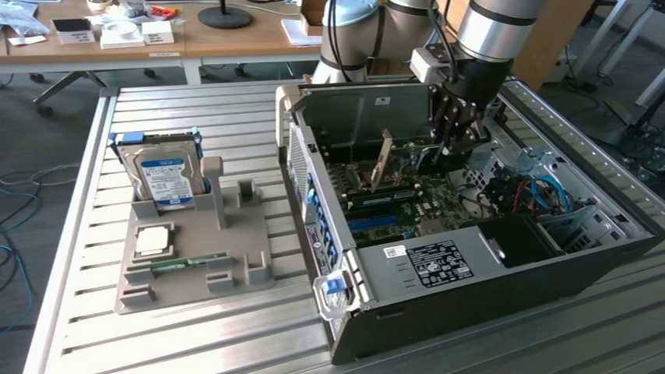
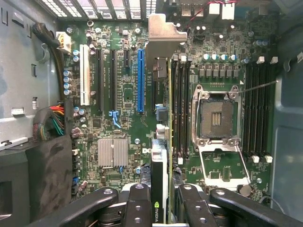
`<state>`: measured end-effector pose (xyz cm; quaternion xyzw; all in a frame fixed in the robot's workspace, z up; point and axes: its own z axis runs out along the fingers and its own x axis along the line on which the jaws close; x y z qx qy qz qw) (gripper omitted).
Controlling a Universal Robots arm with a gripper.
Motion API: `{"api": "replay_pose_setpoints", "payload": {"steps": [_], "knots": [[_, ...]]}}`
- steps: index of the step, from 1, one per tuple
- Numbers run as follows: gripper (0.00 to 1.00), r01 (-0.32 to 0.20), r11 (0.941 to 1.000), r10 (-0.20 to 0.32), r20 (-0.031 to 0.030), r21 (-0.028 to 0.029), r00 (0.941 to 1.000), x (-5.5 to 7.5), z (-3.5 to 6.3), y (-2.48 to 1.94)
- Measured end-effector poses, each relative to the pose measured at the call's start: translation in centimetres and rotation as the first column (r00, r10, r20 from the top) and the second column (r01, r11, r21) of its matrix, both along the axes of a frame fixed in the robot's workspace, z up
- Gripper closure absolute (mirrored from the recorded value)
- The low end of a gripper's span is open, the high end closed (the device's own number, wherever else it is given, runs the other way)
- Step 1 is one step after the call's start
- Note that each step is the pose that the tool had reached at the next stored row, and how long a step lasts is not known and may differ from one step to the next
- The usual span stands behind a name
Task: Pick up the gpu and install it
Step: 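Insert the gpu into the slot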
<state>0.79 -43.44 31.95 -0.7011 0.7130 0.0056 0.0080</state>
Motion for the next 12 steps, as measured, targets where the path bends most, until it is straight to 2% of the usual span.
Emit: {"api": "replay_pose_setpoints", "payload": {"steps": [12], "knots": [[0.73, 0.000, 1.0000, 0.000, 0.0006, 0.0001, 1.0000, -0.25, -0.04, 0.00]]}}
